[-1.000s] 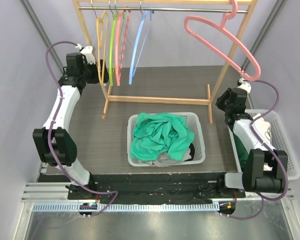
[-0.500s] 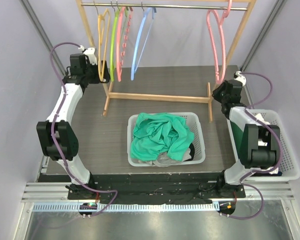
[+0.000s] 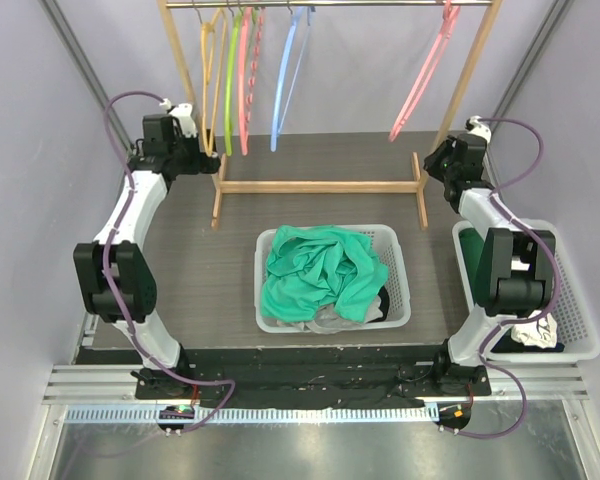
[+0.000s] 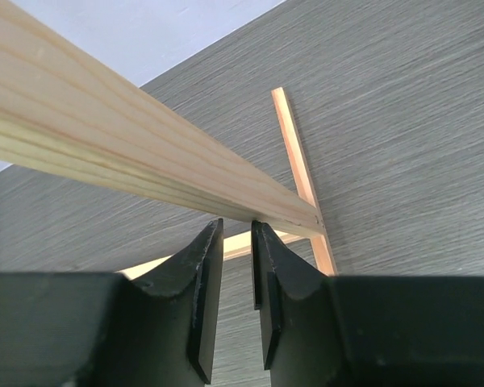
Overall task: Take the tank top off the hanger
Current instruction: Move the clothesline to the corner of the board, then reset both arms
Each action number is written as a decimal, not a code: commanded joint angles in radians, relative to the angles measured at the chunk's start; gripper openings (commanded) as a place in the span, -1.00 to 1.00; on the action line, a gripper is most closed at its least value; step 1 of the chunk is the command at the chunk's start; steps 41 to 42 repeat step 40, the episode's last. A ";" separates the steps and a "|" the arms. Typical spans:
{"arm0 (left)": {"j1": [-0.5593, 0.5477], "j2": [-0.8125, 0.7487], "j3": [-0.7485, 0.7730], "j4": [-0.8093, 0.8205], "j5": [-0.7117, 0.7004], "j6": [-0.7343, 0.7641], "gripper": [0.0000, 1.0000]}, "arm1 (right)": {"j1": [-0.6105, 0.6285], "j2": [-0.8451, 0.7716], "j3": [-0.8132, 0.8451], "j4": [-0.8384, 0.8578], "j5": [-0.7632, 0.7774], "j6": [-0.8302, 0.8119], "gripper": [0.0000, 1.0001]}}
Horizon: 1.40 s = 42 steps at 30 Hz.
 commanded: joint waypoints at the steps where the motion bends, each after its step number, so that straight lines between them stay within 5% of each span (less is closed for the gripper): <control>1: -0.001 -0.126 -0.026 -0.011 0.033 0.014 0.72 | 0.005 0.013 0.069 -0.014 -0.042 -0.028 -0.35; 6: -0.001 -0.311 -0.091 -0.125 0.116 0.015 0.84 | 0.055 -0.203 -0.086 -0.019 0.003 -0.043 0.22; 11: -0.002 -0.469 -0.149 -0.228 0.187 0.038 0.90 | 0.215 -0.406 -0.144 -0.177 0.141 -0.101 0.66; 13: -0.002 -0.529 -0.197 -0.261 0.198 0.043 0.90 | 0.261 -0.492 -0.181 -0.240 0.156 -0.089 0.99; 26: -0.002 -0.689 -0.419 -0.226 0.253 -0.029 0.99 | 0.350 -0.932 -0.430 -0.369 0.155 -0.092 1.00; 42: -0.002 -0.684 -0.418 -0.196 0.256 0.000 0.99 | 0.355 -0.909 -0.404 -0.364 0.112 -0.112 0.99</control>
